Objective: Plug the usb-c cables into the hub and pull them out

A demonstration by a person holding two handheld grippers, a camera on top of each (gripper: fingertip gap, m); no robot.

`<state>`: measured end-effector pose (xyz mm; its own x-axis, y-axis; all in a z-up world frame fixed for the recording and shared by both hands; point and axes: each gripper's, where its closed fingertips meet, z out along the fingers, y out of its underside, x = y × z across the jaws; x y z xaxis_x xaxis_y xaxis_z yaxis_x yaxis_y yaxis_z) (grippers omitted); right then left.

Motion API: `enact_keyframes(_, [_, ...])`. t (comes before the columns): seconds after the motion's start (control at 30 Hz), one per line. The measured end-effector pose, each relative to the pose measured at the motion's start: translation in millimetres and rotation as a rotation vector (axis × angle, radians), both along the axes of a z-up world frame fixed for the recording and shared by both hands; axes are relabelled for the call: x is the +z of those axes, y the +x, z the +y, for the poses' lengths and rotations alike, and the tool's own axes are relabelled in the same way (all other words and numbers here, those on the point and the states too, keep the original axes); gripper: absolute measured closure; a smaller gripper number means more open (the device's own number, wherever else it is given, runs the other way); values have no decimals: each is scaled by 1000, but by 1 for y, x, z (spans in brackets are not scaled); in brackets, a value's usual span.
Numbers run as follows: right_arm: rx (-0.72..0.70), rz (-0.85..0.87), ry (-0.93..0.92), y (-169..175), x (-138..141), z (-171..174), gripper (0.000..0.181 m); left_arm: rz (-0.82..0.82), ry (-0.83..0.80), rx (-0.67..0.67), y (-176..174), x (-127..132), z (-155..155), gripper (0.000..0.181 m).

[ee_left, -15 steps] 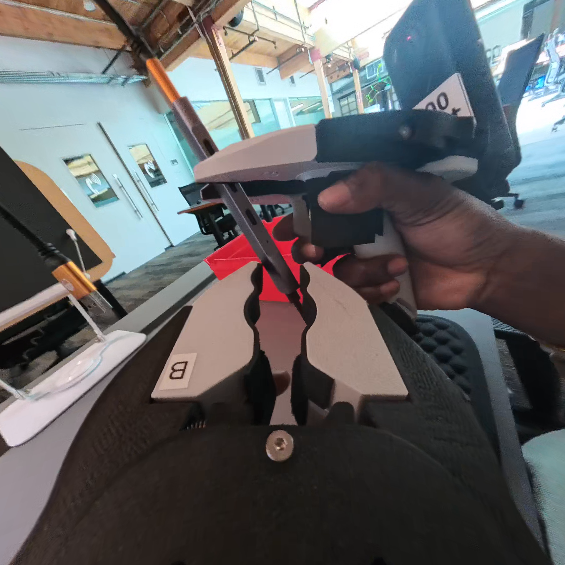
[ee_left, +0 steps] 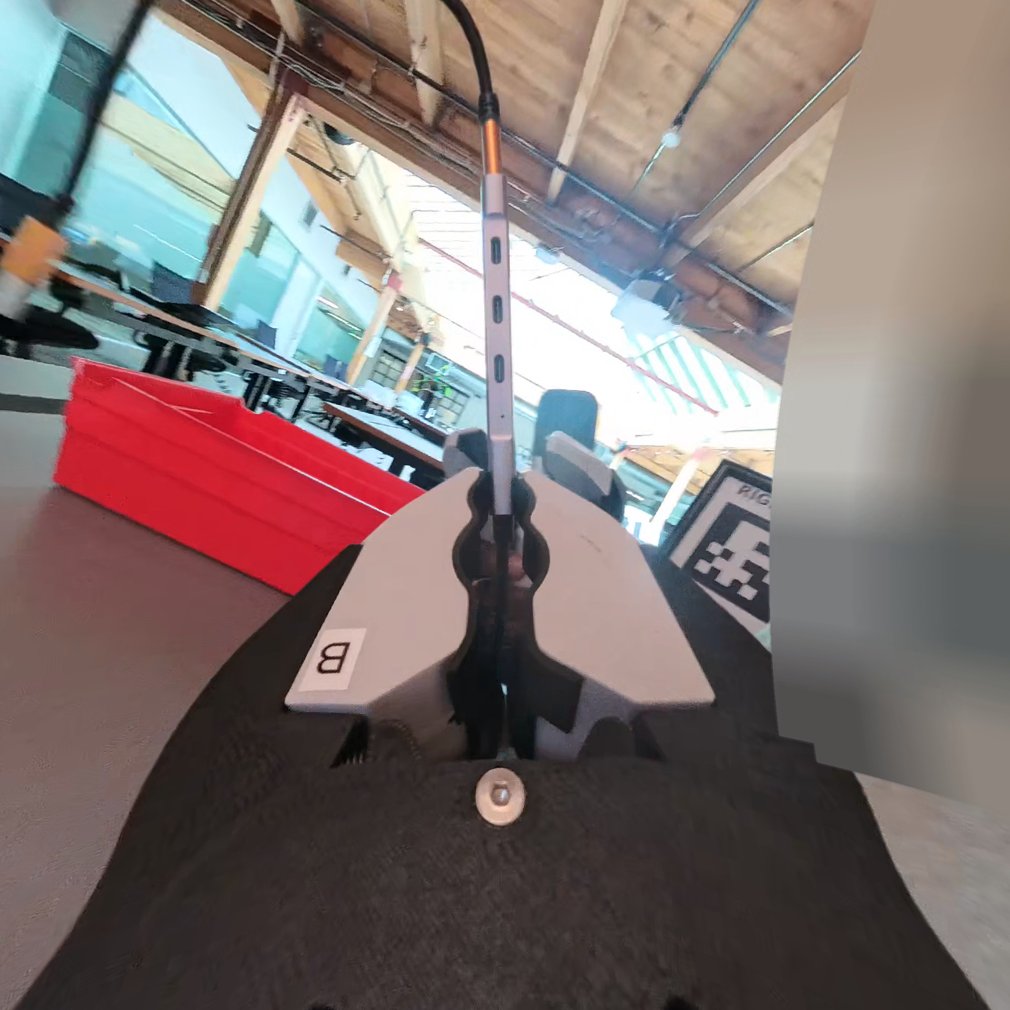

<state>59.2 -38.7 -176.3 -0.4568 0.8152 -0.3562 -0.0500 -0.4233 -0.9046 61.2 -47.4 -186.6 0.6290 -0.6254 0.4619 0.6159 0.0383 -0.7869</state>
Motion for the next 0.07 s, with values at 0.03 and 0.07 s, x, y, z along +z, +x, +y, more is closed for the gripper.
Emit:
enact_keyframes(0.03, [42, 1, -51, -1, 0, -3, 151, -6, 0, -18, 3, -1, -1, 174])
enact_keyframes(0.07, [81, 4, -102, -2, 0, -4, 149, -5, -4, -34, 7, -3, -1, 175])
